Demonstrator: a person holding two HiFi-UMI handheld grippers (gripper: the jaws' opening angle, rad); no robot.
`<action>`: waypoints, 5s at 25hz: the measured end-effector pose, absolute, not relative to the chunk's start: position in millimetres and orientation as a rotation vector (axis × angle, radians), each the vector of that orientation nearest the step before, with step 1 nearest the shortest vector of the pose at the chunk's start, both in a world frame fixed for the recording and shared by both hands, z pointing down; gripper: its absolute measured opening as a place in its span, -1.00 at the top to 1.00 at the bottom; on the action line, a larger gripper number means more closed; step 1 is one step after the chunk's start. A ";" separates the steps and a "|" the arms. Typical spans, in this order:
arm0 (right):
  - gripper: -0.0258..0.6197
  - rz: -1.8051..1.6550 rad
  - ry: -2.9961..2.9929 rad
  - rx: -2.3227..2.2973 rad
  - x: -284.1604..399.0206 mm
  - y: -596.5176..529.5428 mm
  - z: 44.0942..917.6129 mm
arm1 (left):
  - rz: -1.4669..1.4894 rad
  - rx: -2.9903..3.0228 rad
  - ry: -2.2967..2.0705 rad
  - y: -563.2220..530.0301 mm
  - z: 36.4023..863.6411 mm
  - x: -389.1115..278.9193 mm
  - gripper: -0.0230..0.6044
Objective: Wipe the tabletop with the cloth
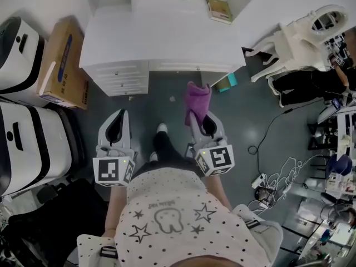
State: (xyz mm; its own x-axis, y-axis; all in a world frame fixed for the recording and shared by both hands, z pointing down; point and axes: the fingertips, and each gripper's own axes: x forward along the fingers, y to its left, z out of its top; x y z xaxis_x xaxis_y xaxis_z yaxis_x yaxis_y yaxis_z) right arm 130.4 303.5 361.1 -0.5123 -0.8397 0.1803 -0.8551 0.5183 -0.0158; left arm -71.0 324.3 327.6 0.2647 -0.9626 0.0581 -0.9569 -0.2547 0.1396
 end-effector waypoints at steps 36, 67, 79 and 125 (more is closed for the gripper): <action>0.70 0.232 -2.546 1.543 26.2 79.0 361.9 | -0.038 2.395 -1.808 105.9 319.5 -181.7 0.94; 0.70 0.303 -2.508 1.491 54.1 -42.4 387.9 | -0.042 2.392 -1.795 -4.3 323.5 -155.2 0.94; 0.71 0.279 -2.440 1.510 22.9 -86.6 403.4 | -0.083 2.396 -1.771 -30.1 307.8 -197.8 0.94; 0.72 0.594 -1.956 1.481 9.5 -261.2 626.2 | -0.019 2.316 -1.716 -70.1 329.2 -257.1 0.94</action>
State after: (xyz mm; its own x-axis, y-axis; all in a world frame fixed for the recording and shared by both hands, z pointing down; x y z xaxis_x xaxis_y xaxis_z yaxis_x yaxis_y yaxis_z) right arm 9.5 -261.2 626.2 -0.1908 -0.6891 0.6991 -0.9614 0.2749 0.0085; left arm -257.1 -70.1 329.2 0.3031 -0.9423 0.1424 -0.9389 -0.2698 0.2136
